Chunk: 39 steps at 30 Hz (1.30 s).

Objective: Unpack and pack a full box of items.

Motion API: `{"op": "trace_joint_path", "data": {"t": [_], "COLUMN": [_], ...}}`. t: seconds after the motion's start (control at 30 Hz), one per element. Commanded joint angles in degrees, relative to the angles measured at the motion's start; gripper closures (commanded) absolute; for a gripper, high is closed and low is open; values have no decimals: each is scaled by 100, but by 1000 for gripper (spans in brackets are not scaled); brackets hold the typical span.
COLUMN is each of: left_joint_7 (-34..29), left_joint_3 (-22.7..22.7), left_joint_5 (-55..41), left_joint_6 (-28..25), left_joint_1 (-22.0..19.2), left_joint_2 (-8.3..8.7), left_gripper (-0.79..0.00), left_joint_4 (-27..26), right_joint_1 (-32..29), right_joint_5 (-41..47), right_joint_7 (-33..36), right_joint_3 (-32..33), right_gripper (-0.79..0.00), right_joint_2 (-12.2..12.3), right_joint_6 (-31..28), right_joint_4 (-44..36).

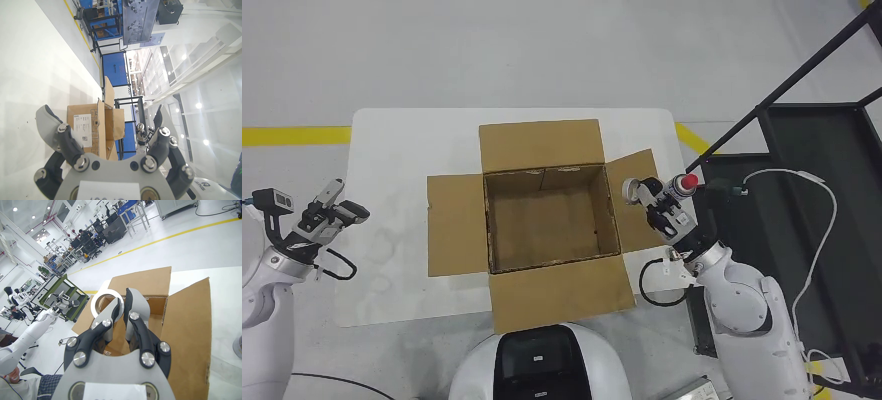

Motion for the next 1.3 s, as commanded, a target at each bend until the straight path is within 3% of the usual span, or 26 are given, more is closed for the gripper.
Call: {"op": "trace_joint_path", "data": {"t": [0.0,0.4,0.8,0.97,1.27], "left_joint_7": [0,0,0,0,0], "left_joint_3": [0,0,0,0,0], "left_joint_5": [0,0,0,0,0], "left_joint_6": [0,0,0,0,0], "left_joint_1": [0,0,0,0,0], "left_joint_2": [0,0,0,0,0], "left_gripper": [-785,-785,-785,-785,-785], "left_joint_4": [0,0,0,0,0], "right_joint_1": [0,-14,-1116,-1420,-1415], "right_joint_5": [0,-49,351,-462,-2894], "right_joint_7": [0,-32,102,-332,-1881], "right_joint_3": [0,60,2042,2240,1648], "right_gripper": [0,0,0,0,0], "right_joint_2": [0,11,188,181,115], "right_joint_6": [0,-5,-1114,-1307,-974], "right_joint_4": [0,6,314,735,1841]}}
